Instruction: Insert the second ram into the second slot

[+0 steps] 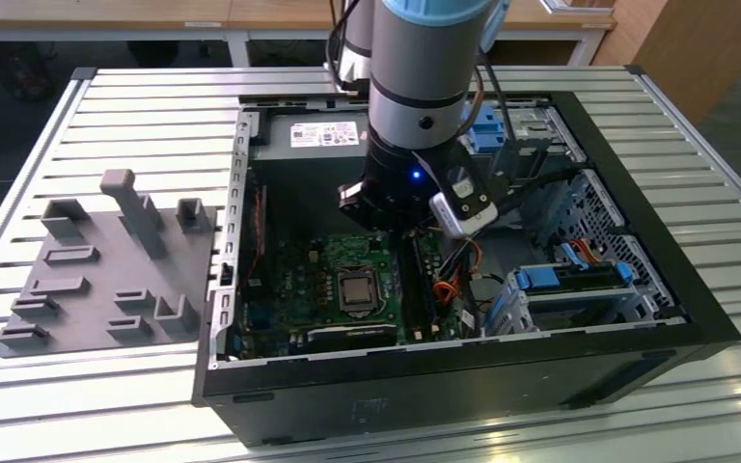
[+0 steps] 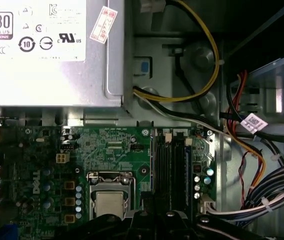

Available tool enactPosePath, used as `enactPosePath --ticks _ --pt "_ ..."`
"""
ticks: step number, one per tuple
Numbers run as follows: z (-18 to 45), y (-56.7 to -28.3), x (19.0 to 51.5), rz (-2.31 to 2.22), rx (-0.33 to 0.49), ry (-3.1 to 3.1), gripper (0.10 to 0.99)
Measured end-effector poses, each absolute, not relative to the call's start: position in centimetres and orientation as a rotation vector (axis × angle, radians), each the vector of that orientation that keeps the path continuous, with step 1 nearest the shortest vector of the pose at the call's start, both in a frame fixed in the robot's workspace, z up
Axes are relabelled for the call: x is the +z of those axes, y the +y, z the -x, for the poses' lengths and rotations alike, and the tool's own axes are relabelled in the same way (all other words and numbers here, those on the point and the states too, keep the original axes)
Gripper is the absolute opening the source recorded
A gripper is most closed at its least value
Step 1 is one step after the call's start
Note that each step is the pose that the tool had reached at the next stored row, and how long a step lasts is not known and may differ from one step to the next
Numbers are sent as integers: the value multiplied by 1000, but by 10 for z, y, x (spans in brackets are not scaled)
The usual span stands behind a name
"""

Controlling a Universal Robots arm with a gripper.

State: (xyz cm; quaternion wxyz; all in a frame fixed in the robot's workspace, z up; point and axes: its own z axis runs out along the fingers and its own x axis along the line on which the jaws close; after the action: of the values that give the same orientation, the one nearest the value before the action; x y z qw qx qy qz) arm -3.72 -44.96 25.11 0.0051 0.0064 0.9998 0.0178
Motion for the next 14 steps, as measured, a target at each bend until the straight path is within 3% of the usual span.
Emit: enactPosePath --ticks 14 --pt "31 -457 249 -23 56 3134 122"
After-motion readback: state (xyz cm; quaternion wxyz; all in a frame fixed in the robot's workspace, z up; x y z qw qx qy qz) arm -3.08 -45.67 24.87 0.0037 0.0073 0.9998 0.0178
